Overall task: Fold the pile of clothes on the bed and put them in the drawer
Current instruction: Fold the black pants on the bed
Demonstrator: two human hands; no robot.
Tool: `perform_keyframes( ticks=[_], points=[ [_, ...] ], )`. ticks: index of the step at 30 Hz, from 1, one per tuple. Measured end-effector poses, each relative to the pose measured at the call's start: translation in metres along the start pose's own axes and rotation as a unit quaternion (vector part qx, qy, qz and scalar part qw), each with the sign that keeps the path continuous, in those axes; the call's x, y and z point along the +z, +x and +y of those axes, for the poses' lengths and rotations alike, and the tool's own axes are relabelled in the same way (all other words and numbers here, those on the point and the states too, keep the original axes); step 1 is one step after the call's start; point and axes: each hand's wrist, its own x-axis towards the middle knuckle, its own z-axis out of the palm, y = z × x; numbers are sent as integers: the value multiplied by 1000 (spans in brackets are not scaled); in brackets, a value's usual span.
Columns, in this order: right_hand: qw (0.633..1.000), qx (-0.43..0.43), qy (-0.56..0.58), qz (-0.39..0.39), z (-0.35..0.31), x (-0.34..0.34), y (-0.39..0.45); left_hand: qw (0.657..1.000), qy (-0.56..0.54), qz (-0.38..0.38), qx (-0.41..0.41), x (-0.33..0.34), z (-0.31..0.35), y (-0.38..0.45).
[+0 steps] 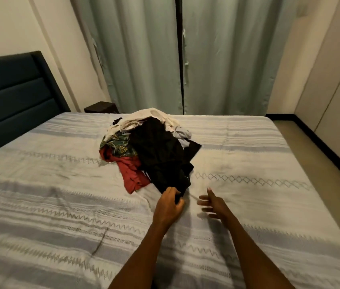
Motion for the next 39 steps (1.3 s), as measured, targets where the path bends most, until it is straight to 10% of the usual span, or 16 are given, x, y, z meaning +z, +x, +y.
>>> perform_keyframes(
  ticks=[13,19,28,35,39],
  points=[
    [991,72,72,-90,73,-30,-62,981,-60,-146,109,55,59,-157],
    [997,-60,-40,38,69,-15,-63,961,-61,-262,59,46,59,-146],
    [983,-178,-2,52,55,-34,-96,995,-7,-35,92,-8,95,-4],
    [984,-60,-141,-91,88,-86,-152,858,342,-363,127,47,127,38],
    [975,-18,-200,-97,111,-142,-180,808,348,-473,59,86,131,9]
  ],
)
